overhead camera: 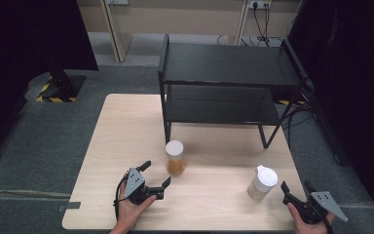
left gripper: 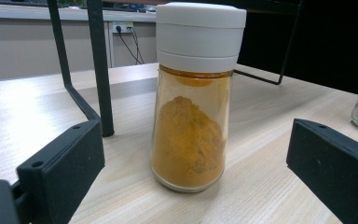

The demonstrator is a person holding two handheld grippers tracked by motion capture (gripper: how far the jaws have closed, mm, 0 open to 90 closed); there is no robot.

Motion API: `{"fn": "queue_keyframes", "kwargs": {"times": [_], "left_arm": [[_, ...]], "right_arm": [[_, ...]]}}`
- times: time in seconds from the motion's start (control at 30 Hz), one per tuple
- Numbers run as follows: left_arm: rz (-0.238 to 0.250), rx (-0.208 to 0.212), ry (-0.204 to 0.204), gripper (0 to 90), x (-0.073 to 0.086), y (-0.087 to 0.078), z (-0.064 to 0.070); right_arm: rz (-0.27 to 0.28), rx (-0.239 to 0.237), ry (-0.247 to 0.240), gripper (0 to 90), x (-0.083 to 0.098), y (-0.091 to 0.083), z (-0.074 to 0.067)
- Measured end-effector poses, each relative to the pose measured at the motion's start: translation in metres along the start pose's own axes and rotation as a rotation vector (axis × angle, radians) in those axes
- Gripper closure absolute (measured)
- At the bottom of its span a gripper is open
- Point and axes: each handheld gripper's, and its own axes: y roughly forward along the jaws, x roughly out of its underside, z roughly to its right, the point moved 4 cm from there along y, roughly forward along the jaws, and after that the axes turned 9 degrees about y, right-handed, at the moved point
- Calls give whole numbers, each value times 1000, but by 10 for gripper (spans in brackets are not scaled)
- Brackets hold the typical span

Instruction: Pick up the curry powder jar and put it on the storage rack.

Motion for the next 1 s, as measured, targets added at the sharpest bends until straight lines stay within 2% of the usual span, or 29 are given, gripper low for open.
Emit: {"fn": "queue_keyframes", "kwargs": {"times": [0.23, 0.57, 1.0], "left_arm": [[-8, 6, 4, 45, -4, 7, -1], [-35, 15, 24, 65, -19, 25, -8], [-45, 51, 38, 146, -34, 48, -8]], "right_arm": [[1, -1, -2, 136, 0, 0, 0], [-6, 1, -3, 136, -1, 1, 0], [-8, 1, 1, 136, -1, 1, 0]]}}
